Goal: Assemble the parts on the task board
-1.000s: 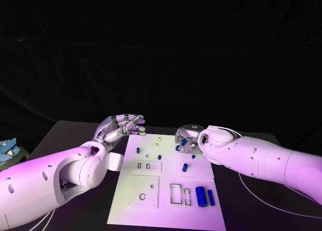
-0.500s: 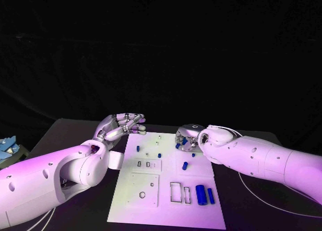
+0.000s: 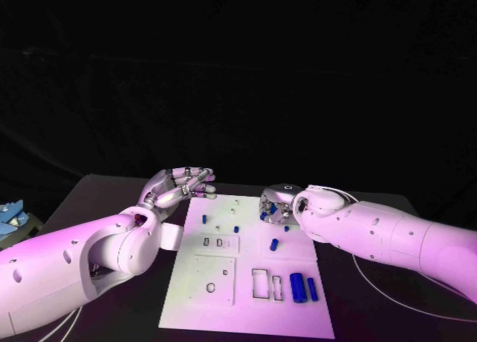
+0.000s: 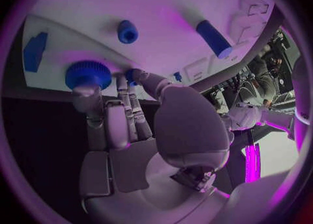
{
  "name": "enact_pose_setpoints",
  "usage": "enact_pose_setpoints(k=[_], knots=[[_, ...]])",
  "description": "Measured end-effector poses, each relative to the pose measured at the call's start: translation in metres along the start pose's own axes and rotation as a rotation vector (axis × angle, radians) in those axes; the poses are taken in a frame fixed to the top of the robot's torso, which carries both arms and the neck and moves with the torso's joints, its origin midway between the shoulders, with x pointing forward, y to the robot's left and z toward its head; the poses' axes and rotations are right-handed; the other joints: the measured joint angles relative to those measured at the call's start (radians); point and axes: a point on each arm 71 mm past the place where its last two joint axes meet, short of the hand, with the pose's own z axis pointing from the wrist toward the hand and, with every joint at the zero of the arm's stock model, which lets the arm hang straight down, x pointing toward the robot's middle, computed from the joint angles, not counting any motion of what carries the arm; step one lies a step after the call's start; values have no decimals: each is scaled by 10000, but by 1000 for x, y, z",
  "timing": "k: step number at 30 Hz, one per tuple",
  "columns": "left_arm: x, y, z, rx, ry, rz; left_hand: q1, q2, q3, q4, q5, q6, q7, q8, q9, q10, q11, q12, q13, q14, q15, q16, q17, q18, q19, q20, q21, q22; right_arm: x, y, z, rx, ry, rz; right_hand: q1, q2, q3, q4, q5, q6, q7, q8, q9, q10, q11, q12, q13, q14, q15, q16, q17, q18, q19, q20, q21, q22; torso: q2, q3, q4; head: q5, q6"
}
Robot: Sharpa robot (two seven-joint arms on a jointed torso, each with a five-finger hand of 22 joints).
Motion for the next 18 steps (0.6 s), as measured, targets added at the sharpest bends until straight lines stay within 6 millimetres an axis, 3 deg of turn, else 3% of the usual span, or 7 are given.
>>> enact_pose_setpoints(k=[7, 18], knots=[[0, 0, 0, -33, -3, 1, 0, 0, 28, -28, 0, -4, -4, 0, -8, -37, 37, 0, 0, 0, 0, 0, 12, 0, 0, 0, 34, 12, 0, -1, -2, 31, -220, 31, -12, 176, 99, 92, -55, 252, -111, 191, 129, 256, -139, 135, 58, -26, -32, 78, 38, 0, 53, -53, 94, 175, 4, -1, -8, 20, -16], [-1, 1, 0, -91, -21, 11, 0, 0, 28, -28, 0, -37, -37, 0, -8, -37, 36, 0, 0, 0, 0, 0, 27, -1, 0, 0, 71, 20, -12, 2, -4, -56, -1296, 197, -1, 241, 134, 55, 13, 298, -156, 311, 132, 340, -159, 179, 95, 1, -75, 115, 108, 0, 87, -88, 205, 330, 3, -8, -9, 8, 53]])
